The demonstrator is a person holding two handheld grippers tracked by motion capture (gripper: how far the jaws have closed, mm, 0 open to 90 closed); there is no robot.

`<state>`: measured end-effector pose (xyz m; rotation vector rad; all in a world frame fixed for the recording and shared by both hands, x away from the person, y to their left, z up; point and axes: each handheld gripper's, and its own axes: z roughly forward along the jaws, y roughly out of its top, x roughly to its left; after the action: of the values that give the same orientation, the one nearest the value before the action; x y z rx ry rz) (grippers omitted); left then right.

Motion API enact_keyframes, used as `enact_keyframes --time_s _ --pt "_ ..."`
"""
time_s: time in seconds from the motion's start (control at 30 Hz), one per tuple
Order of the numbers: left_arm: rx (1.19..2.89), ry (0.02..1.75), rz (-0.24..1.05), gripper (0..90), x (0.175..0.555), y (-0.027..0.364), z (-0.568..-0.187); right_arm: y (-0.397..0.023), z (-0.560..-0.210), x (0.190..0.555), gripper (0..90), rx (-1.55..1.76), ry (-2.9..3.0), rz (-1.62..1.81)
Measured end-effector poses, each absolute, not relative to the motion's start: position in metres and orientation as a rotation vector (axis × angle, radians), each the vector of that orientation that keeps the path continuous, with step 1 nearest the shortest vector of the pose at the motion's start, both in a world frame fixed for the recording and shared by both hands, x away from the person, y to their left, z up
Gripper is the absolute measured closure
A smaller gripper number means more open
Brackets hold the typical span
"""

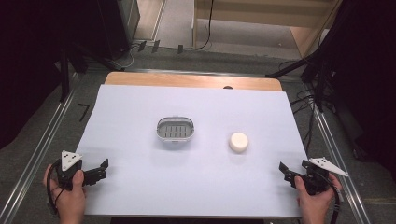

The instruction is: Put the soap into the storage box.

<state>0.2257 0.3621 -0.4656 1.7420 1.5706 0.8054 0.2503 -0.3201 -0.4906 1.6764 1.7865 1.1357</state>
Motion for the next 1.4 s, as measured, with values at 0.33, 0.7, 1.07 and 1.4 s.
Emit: enact_keyframes --time_s 0.33,0.7,1.07,1.4 --pt "1.745 1.566 0.812 0.0 0.225 0.361 -0.466 -0.320 -0.485 0.251 6.9 1.674 1.813 1.098" --pt "1.741 1.566 0.816 0.0 0.225 0.361 -0.466 -0.308 -0.469 0.256 4.8 1.632 1.878 1.079" --pt "1.754 1.561 0.822 0.0 0.225 0.360 -0.466 -0.285 -0.460 0.274 2.7 1.573 1.967 1.052" --pt "1.758 1.558 0.820 0.0 0.226 0.360 -0.466 -0.262 -0.452 0.289 2.4 1.535 2.021 1.058"
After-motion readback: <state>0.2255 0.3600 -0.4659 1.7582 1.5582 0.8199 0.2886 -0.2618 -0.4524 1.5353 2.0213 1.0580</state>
